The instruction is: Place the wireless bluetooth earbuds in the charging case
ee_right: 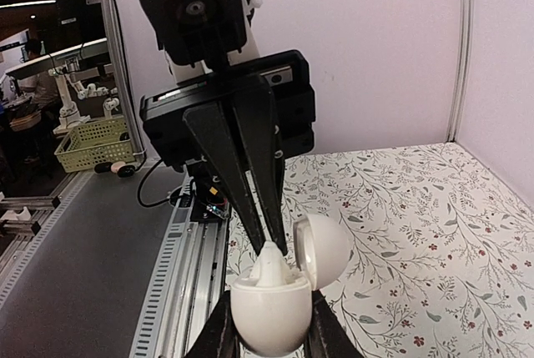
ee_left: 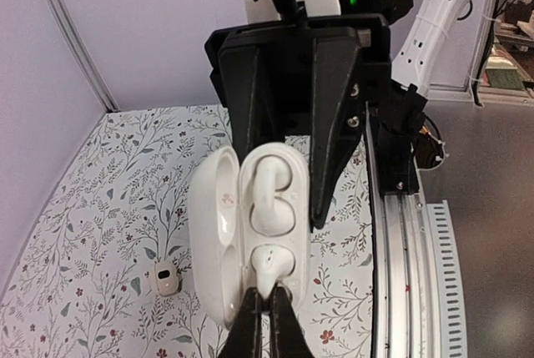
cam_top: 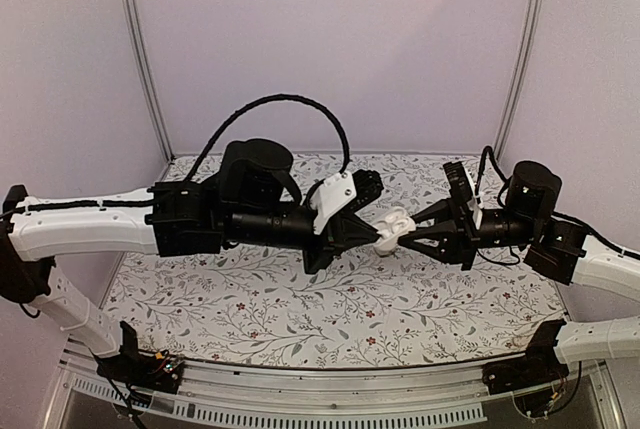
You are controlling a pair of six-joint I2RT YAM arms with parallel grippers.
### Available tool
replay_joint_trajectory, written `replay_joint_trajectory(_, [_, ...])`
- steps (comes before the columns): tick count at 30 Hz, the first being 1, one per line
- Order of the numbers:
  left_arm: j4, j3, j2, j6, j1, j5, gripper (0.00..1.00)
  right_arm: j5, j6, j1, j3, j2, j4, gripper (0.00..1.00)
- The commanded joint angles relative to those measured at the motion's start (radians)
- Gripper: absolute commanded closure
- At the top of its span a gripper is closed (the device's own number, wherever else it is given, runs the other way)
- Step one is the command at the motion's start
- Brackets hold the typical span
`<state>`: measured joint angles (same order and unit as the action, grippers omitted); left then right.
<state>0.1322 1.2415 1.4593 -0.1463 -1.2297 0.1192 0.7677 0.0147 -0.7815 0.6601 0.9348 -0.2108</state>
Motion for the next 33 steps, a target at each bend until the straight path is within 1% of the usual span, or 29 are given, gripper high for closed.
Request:
replay_joint_trajectory(1, [0.103,0.072,0.046,-0.037,-0.009,0.006,1.0,0.009,-0.005,0.0,-0.004,-0.009,-0.027,1.0])
replay_joint_trajectory(7, [0.152,0.116,0.101,-0.043,-0.01,0.043,1.0,0.021,-0.01,-0.001,-0.001,-0.002,-0.036,1.0])
replay_joint_trajectory(14, [0.138,0.11,0.093,-0.042,-0.011,0.027,1.0,0.01,-0.009,0.0,-0.005,-0.004,-0.034,1.0])
replay_joint_trajectory(20, [0.107,0.07,0.021,-0.04,-0.01,-0.026,0.8,-0.024,-0.01,0.0,-0.013,-0.017,-0.027,1.0])
replay_joint_trajectory(23, [0.077,0.034,-0.039,-0.045,-0.007,-0.037,0.73,-0.036,-0.01,0.001,-0.014,-0.023,-0.024,1.0])
replay_joint_trajectory(27, [0.016,-0.045,-0.129,-0.039,0.019,-0.012,0.69,-0.036,-0.01,0.0,-0.013,-0.027,-0.025,1.0])
replay_joint_trajectory(29, [-0.034,-0.093,-0.163,-0.009,0.059,-0.011,0.68,-0.018,-0.01,0.001,-0.01,-0.022,-0.03,1.0])
replay_joint_trajectory(31, [-0.05,-0.098,-0.157,0.012,0.087,-0.041,0.68,0.01,-0.01,0.001,-0.008,-0.017,-0.041,1.0])
replay_joint_trajectory(33, [-0.051,-0.075,-0.133,0.014,0.091,-0.074,0.68,0.038,-0.028,0.0,-0.007,-0.009,-0.054,1.0])
